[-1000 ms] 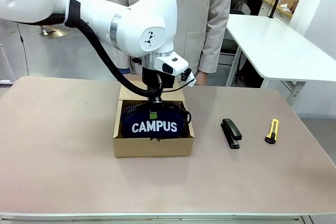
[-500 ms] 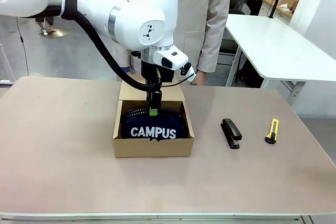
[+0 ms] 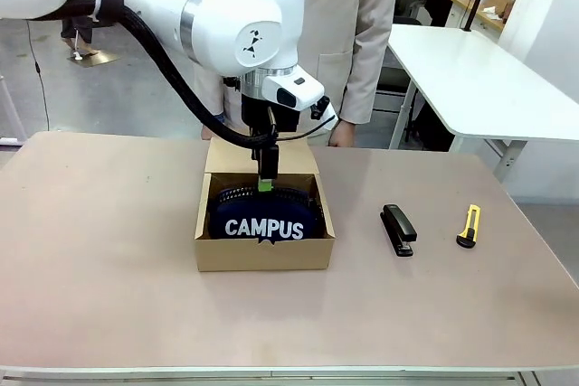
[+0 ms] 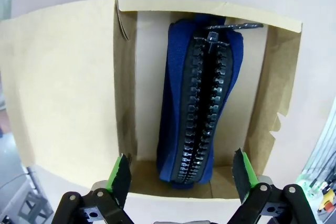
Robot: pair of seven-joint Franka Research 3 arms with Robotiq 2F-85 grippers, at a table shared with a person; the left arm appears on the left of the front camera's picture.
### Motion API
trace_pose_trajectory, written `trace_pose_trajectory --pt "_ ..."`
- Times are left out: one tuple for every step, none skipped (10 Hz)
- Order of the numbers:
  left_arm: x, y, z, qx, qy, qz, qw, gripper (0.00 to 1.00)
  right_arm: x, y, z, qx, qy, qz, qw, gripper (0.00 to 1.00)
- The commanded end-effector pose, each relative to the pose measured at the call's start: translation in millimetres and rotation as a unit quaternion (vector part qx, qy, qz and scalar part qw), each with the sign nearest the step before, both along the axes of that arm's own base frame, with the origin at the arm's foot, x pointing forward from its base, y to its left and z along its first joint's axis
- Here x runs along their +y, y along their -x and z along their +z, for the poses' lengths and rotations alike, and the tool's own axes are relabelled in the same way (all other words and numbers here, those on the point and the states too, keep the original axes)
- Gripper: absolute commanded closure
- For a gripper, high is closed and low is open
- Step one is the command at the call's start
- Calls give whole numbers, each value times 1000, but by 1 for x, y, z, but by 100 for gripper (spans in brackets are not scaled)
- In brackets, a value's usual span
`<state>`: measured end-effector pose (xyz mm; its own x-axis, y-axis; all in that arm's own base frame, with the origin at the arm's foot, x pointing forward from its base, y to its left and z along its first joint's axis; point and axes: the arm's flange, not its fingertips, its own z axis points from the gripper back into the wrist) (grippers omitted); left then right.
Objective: Pack the item into the box.
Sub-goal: Pick up the item indicated by the person and place it inside the Mailer Box.
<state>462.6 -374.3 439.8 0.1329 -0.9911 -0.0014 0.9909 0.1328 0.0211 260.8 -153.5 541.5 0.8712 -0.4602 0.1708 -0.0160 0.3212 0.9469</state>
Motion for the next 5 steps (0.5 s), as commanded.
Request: trace_pose_trajectory --pt "20 11 16 28 13 -6 999 0 1 -3 1 -16 -4 2 1000 0" --pt "47 15 45 60 57 -11 997 0 1 -3 1 -16 -4 2 1000 0" --pt "86 21 78 108 98 3 989 0 1 -3 1 -16 -4 2 1000 0" --pt "130 23 109 130 157 79 976 0 1 -3 1 -16 -4 2 1000 0" --pt "189 26 136 129 201 198 951 0 1 -3 1 -16 -4 2 1000 0"
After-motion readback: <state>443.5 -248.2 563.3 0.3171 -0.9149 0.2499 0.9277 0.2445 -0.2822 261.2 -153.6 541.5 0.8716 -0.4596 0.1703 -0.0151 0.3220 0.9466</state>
